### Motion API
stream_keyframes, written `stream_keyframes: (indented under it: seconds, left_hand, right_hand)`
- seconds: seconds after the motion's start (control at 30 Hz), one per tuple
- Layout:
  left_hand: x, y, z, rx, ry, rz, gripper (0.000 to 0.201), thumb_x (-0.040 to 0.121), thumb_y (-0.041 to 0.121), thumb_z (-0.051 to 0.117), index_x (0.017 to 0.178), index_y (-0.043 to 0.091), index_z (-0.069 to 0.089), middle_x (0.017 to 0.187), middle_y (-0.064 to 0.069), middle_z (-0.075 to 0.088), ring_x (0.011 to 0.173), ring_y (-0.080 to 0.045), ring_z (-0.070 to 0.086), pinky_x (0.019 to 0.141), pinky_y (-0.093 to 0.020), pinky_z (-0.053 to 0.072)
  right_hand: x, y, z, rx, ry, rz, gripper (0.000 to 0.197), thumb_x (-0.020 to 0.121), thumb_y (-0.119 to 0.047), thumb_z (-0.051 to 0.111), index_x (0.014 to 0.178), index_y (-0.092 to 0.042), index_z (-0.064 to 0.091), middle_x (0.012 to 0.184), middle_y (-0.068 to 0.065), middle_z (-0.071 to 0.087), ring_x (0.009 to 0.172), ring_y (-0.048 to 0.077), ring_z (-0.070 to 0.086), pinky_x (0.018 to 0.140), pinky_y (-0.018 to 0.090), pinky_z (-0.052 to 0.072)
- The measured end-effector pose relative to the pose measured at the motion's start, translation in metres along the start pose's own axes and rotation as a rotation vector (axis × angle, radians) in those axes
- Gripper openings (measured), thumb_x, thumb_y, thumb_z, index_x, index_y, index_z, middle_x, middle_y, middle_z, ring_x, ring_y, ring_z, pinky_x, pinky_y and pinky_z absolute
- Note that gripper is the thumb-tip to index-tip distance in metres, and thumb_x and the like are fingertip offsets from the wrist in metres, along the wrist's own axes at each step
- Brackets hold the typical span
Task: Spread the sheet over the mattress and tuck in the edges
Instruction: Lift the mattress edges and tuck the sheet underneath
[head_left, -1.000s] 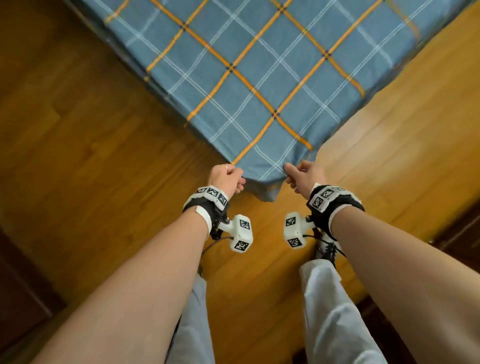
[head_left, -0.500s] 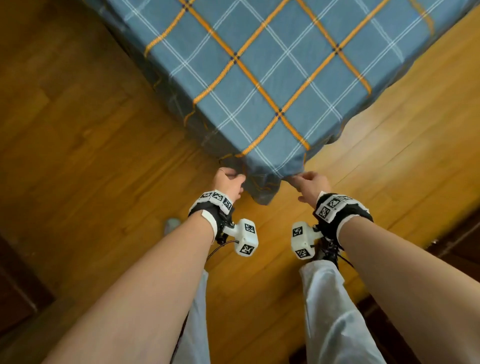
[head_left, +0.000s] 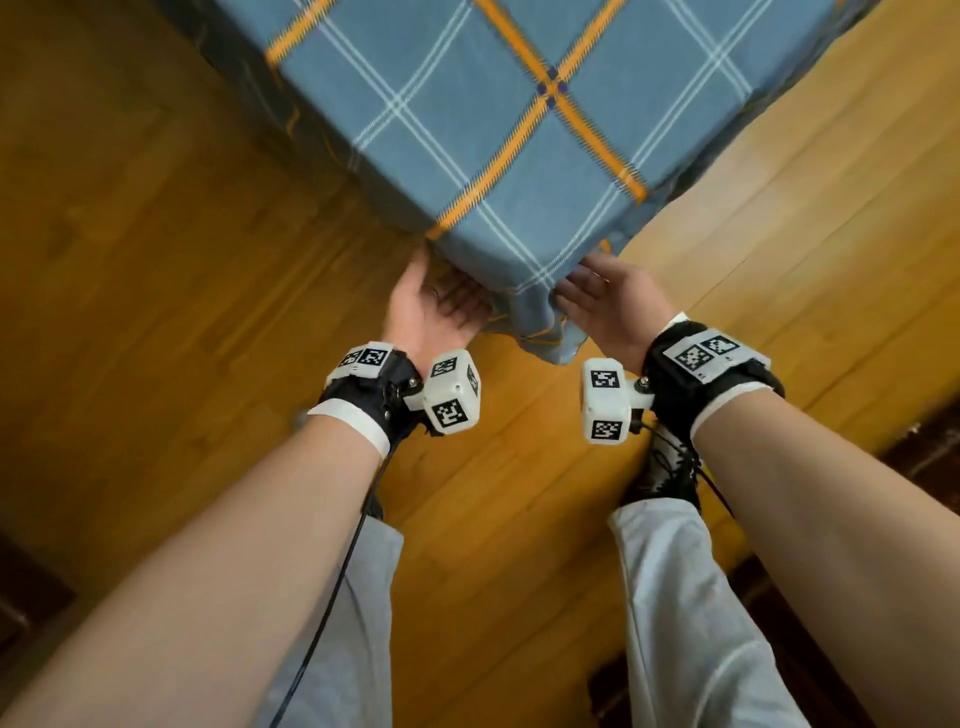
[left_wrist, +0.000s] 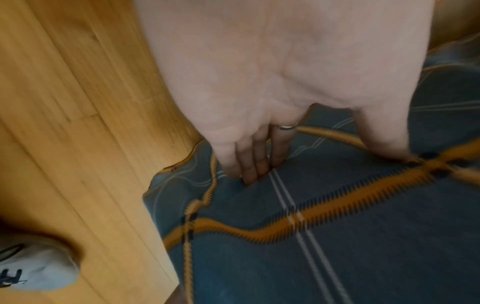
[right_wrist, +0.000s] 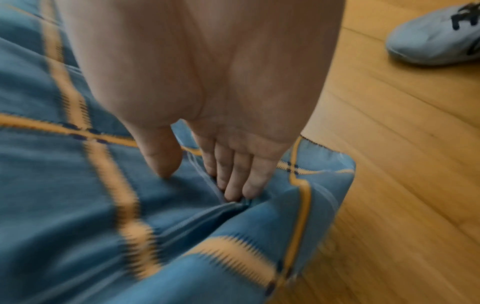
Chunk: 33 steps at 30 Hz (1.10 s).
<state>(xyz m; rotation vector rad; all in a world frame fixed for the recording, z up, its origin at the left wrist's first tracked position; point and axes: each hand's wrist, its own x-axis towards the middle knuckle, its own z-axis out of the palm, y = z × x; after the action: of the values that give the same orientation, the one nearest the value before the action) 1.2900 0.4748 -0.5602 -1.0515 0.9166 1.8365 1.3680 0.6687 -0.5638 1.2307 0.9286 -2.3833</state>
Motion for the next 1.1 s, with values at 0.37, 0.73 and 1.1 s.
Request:
stream_keyframes:
  seconds: [0.37,0.73,1.1]
  left_hand:
    - [0.009,0.000,0.001,-0.098,-0.076,-0.028,0.079,0.080,0.071,0.051,0.128,0.008,0.051,0.132,-0.014,0.057,0.122,-0.032,0.055,0.108,-0.049,0.039]
    - [-0.002,0.015,0.016,-0.108,-0.114,-0.058,0.070,0.080,0.070,0.053,0.111,0.007,0.054,0.130,-0.016,0.056,0.125,-0.033,0.051,0.111,-0.048,0.035]
    - [0.001,0.011,0.025,-0.080,-0.009,-0.044,0.066,0.082,0.070,0.048,0.103,0.008,0.055,0.117,-0.017,0.058,0.113,-0.034,0.054,0.108,-0.048,0.038]
  right_hand:
    - [-0.003,0.071,-0.006,-0.740,0.245,-0.174,0.054,0.071,-0.021,0.086,0.115,-0.020,0.053,0.086,0.000,0.059,0.067,0.011,0.058,0.056,0.021,0.050]
    - [-0.004,0.027,0.033,0.150,0.058,0.092,0.043,0.101,-0.026,0.034,0.130,-0.004,0.055,0.131,0.017,0.061,0.122,0.030,0.059,0.097,0.037,0.052]
    - [-0.005,-0.007,0.011,-0.257,0.360,0.083,0.027,0.095,-0.038,0.050,0.099,-0.016,0.064,0.080,-0.004,0.070,0.075,0.016,0.065,0.062,0.025,0.054]
